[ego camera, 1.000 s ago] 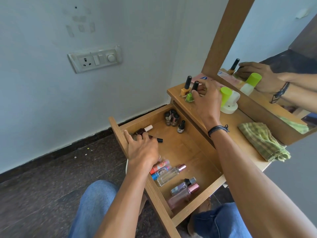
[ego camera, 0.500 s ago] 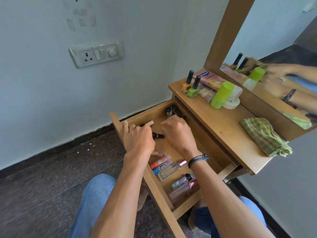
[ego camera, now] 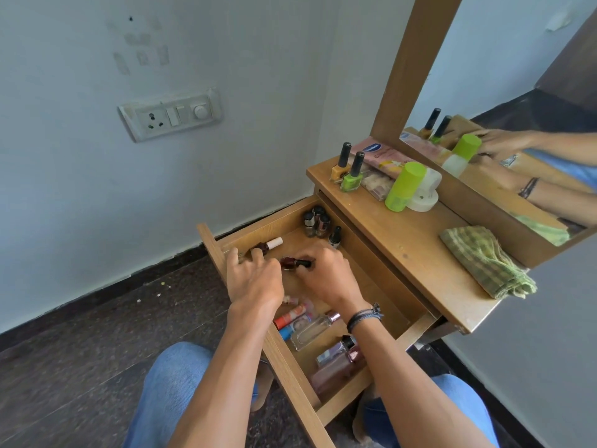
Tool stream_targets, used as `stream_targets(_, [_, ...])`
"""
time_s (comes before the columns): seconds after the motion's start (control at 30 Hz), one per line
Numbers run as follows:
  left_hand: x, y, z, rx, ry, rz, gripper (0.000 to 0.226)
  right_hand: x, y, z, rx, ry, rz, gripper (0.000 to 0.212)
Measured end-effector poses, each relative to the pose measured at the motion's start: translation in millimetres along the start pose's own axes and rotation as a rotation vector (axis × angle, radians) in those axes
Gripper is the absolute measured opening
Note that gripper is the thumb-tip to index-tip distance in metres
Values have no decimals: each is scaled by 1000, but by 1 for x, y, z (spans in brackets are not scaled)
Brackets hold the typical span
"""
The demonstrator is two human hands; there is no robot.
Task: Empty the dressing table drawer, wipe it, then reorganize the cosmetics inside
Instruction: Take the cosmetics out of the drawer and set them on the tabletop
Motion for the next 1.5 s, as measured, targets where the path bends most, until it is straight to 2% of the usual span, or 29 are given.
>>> stream_targets(0.1, [-1, -1, 0, 12, -25, 42, 33, 6, 21, 1, -80, 0, 58, 14])
stream_targets(0.23, [-2, -3, 1, -13, -33, 50, 33, 18, 59, 6, -166, 52, 130, 18])
stream_targets(0.4, [-2, -9, 4, -19, -22, 54, 32, 23, 108, 12, -445, 104, 228, 33])
stream_targets(0.5, [-2, -9, 6, -6, -30, 40, 34, 15, 123, 21, -594, 86, 251, 29])
stream_targets(0.6, [-2, -9, 7, 13, -28, 25, 33, 7, 125, 29, -661, 51, 209, 25])
stream_targets(0.9, [-1, -9, 6, -73, -23, -122, 27, -9, 115, 37, -721, 21, 111, 22])
stream_targets(1.13, [4, 3, 5, -168, 1, -441, 20, -11, 115, 36, -696, -20, 98, 31])
stream_targets(1.27, [6, 13, 8, -81, -13, -679, 13, -9, 116, 29, -680, -83, 105, 36])
stream_targets(1.37, [3, 21, 9, -98, -52, -844, 12, -12, 111, 20, -666, -106, 134, 29])
stream_targets(1.5, [-1, 39, 4, -223, -116, -1008, 16, -14, 107, 11, -602, -75, 156, 19])
Point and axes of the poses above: each hand's wrist, its own z-axis towards the middle knuckle, its own y-axis out of the back of the hand, x = y × z, the point moved 2 cm from there along z, towards the middle knuckle, and after that the axes turned 1 degree about z, right-handed, at the moved point
